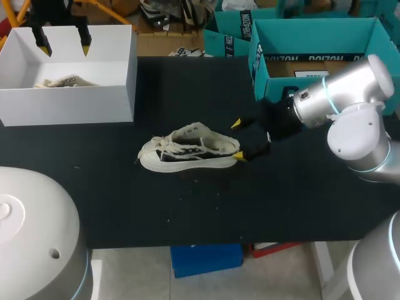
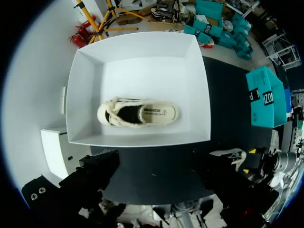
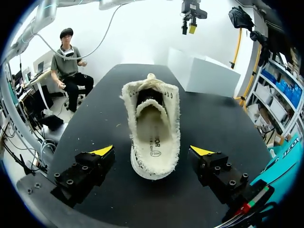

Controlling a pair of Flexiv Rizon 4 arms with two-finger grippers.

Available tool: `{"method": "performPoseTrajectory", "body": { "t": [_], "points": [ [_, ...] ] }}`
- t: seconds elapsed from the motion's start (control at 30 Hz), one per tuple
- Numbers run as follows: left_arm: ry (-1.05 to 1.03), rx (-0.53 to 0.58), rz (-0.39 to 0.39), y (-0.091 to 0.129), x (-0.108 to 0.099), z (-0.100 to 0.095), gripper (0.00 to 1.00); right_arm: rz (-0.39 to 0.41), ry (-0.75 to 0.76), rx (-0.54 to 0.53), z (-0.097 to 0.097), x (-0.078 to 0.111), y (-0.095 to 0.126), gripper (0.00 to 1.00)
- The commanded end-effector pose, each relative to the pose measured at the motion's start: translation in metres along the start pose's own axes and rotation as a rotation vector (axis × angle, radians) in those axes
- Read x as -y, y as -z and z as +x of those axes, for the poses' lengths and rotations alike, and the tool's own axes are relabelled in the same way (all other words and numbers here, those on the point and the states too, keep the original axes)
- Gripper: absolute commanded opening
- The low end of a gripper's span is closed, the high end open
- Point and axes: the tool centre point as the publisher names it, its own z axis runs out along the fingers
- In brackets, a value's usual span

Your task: Take the shoe out of the shoebox, open the shoe tongue, remove and reinsert the insole, then place the shoe into the shoebox

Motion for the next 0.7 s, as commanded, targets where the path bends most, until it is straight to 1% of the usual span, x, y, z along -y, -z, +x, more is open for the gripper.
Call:
{"method": "performPoseTrajectory", "body": {
  "t": [0.03,0.37,0.7],
  "points": [
    [0.0,0.002,-0.002,0.001,0.0,0.0,1.0,0.002,-0.002,-0.002,-0.007,0.004,-0.014,1.0],
    [0.0,0.002,-0.002,0.001,0.0,0.0,1.0,-0.013,-0.012,-0.019,-0.015,0.011,-0.033,1.0],
    [0.0,0.002,-0.002,0.001,0.0,0.0,1.0,-0.033,-0.029,-0.044,-0.014,0.012,-0.047,1.0]
  ]
}}
